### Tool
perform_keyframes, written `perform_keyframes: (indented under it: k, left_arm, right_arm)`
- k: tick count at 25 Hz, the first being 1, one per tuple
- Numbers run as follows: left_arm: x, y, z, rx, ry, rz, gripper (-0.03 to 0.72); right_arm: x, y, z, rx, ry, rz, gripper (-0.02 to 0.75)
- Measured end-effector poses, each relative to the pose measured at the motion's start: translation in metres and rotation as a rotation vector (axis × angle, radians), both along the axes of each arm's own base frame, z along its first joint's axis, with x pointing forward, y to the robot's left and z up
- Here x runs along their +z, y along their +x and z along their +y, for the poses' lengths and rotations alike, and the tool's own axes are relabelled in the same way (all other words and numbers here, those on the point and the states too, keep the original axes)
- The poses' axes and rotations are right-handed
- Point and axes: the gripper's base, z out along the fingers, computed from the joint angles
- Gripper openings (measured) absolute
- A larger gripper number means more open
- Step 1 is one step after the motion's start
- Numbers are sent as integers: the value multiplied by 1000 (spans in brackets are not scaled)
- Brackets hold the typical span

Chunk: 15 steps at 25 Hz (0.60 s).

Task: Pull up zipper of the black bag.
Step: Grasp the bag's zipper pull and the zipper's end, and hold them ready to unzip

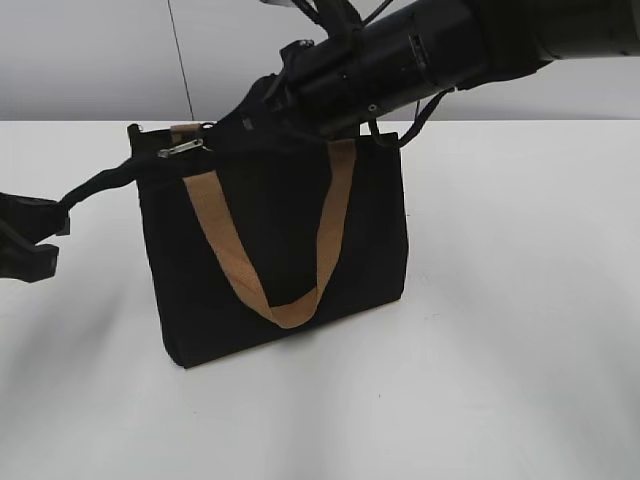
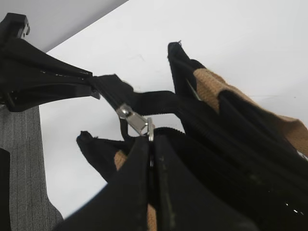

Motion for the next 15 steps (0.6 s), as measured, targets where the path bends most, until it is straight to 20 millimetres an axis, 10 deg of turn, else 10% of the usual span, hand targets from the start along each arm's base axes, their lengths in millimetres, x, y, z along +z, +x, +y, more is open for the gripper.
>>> perform_keyframes:
  k: [15]
  left_arm:
    - [-1,1,6,29,10,19,-3]
  right_arm:
    - [-2,14,-26,-46,-22,14,-1]
